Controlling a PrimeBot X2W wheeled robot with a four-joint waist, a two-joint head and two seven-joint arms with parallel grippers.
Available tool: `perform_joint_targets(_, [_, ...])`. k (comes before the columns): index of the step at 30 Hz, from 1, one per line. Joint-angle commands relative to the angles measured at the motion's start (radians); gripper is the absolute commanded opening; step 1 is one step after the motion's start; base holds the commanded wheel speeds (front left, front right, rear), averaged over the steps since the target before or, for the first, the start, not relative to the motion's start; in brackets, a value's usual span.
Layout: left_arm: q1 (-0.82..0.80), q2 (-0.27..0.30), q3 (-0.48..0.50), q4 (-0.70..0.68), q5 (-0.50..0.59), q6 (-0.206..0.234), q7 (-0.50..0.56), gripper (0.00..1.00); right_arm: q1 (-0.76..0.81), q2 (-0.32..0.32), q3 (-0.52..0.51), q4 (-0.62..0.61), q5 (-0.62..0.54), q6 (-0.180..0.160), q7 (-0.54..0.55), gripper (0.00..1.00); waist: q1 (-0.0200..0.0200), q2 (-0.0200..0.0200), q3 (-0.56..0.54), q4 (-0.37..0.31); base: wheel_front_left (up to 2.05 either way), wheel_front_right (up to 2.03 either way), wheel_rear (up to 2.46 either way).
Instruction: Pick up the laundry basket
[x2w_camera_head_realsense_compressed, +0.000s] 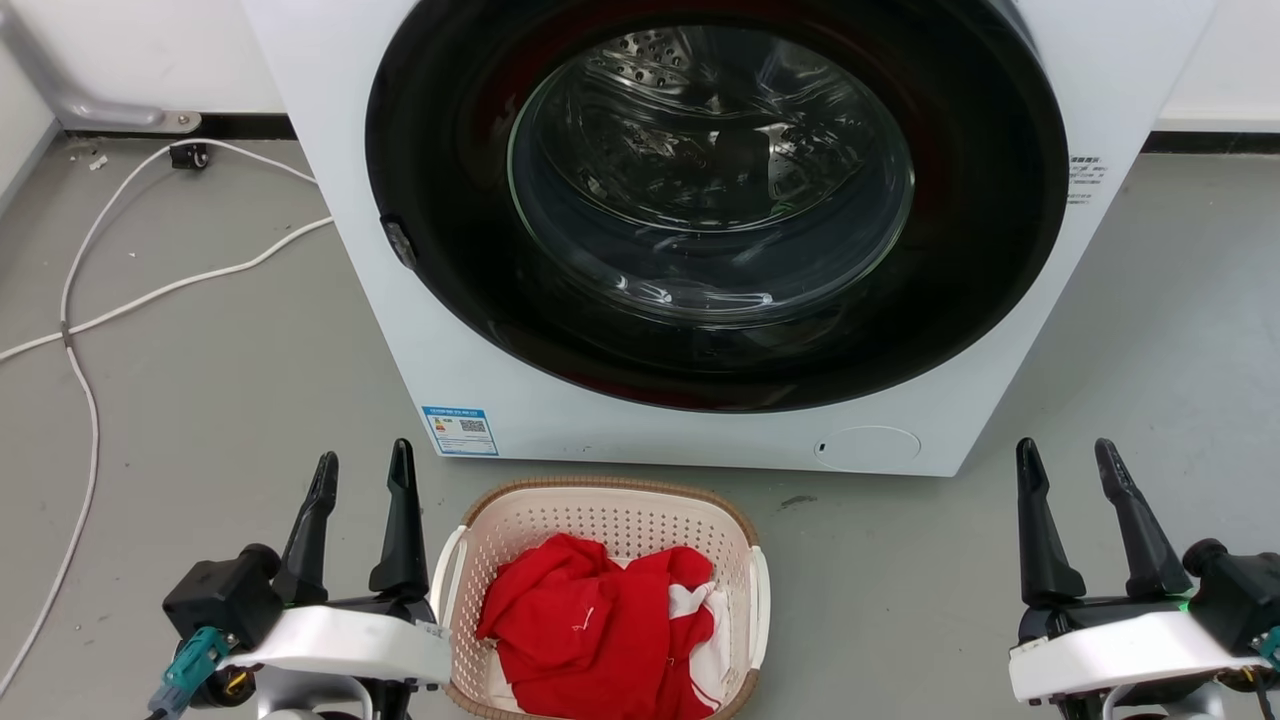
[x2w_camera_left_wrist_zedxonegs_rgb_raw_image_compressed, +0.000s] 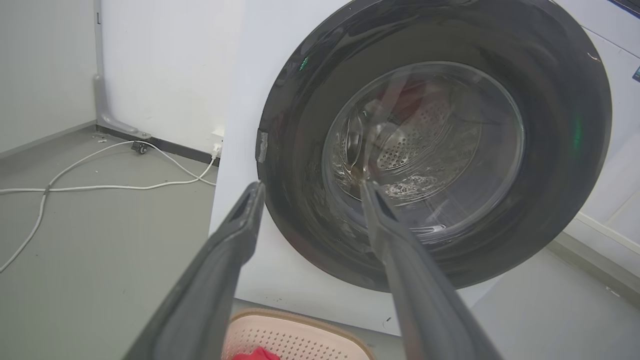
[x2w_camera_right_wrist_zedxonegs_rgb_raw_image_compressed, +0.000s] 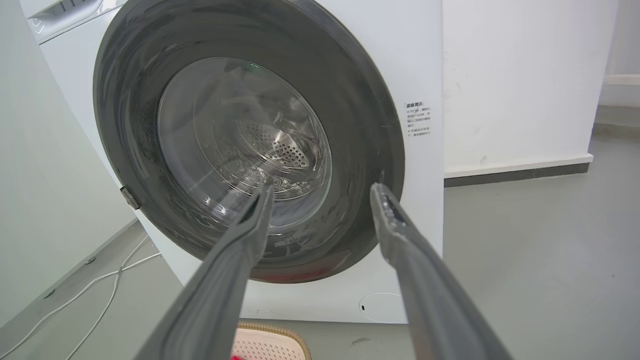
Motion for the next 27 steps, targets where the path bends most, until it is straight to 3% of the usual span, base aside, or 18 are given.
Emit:
perform_joint_targets(1, [0.006,0.003,-0.003,-0.011,0.018,-0.003,-0.01,1.0,0.011,0.0,0.002,-0.014,-0.022,0.0,-0.01,1.0,0.0,0.0,0.001,0.0,0.0,0.0,0.0])
perform_joint_targets(27, [0.027,0.003,-0.014,-0.018,0.219,0.012,-0.06,1.0,0.033,0.0,0.001,-0.036,-0.227,0.0,-0.06,1.0,0.0,0.0,0.007,0.005,0.0,0.0,0.0])
